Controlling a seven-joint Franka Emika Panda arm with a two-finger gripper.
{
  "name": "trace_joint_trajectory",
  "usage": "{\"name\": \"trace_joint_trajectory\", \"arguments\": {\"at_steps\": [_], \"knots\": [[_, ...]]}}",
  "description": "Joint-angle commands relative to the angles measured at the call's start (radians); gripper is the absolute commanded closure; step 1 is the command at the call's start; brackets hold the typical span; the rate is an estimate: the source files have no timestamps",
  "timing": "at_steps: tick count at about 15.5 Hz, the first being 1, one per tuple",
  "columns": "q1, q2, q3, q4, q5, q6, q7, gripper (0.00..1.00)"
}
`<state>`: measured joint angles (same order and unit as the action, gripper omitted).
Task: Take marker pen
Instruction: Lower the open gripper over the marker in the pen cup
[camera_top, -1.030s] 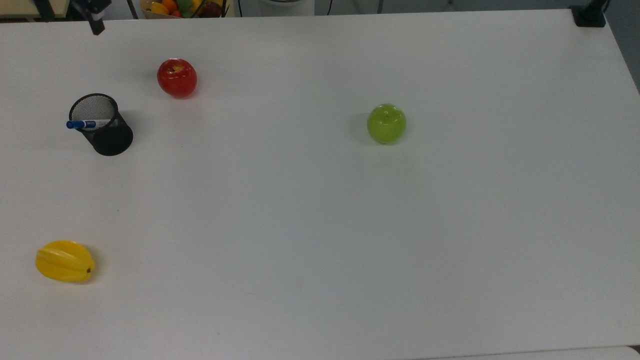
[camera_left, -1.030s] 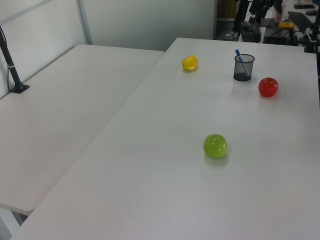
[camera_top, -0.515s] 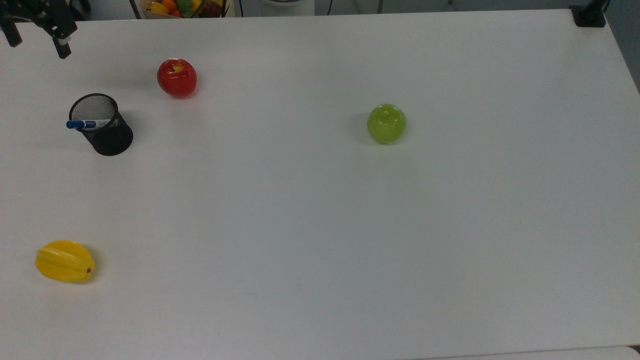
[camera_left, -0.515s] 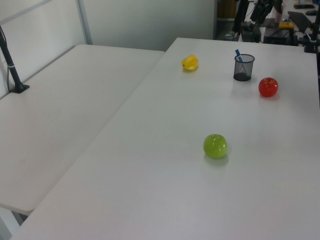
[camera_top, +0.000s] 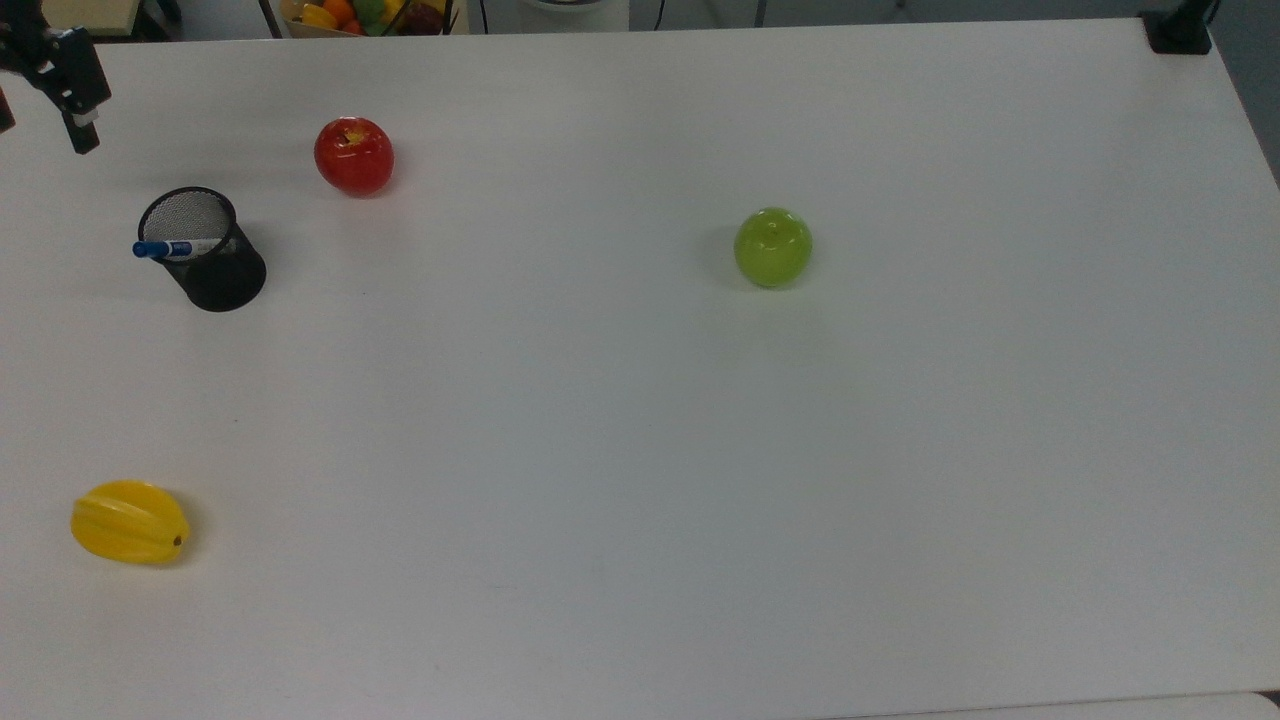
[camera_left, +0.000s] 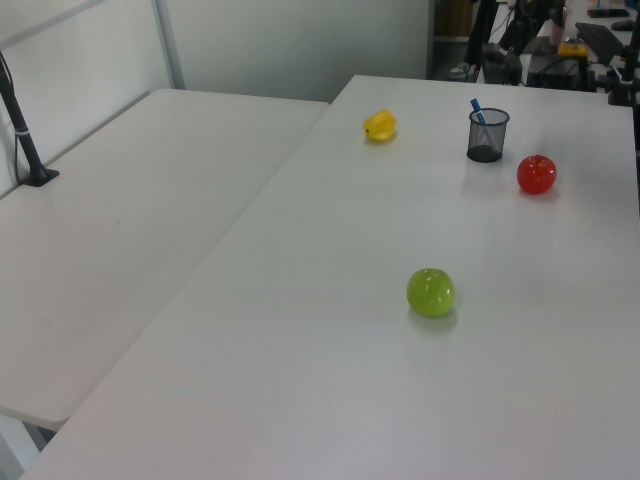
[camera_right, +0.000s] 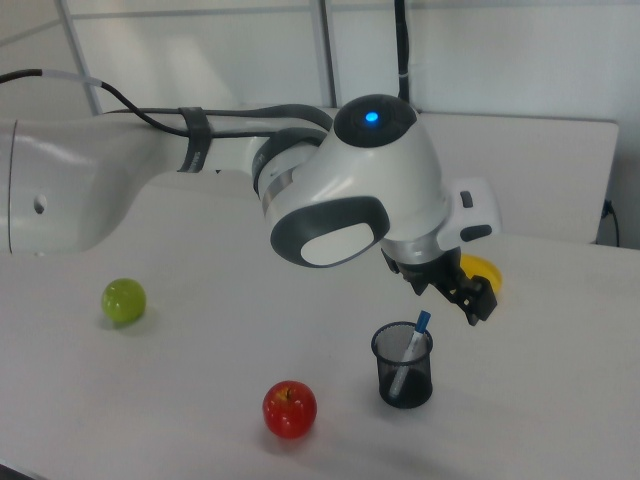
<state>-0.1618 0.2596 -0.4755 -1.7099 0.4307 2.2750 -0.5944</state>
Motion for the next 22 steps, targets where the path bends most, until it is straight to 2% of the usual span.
{"name": "trace_joint_trajectory", "arguments": {"at_steps": [1, 3, 6, 10, 19, 22], "knots": [[-0.001, 0.033, -0.005, -0.007, 0.089, 0.035, -0.07, 0.17], [0.005, 0.059, -0.003, -0.007, 0.095, 0.037, -0.061, 0.2], [0.007, 0.082, 0.0, -0.01, 0.175, 0.082, -0.068, 0.21], [0.015, 0.089, 0.003, -0.046, 0.175, 0.089, -0.074, 0.25], [0.059, 0.112, 0.015, -0.039, 0.175, 0.089, -0.076, 0.25], [0.061, 0.121, 0.02, -0.037, 0.175, 0.113, -0.08, 0.34]]}}
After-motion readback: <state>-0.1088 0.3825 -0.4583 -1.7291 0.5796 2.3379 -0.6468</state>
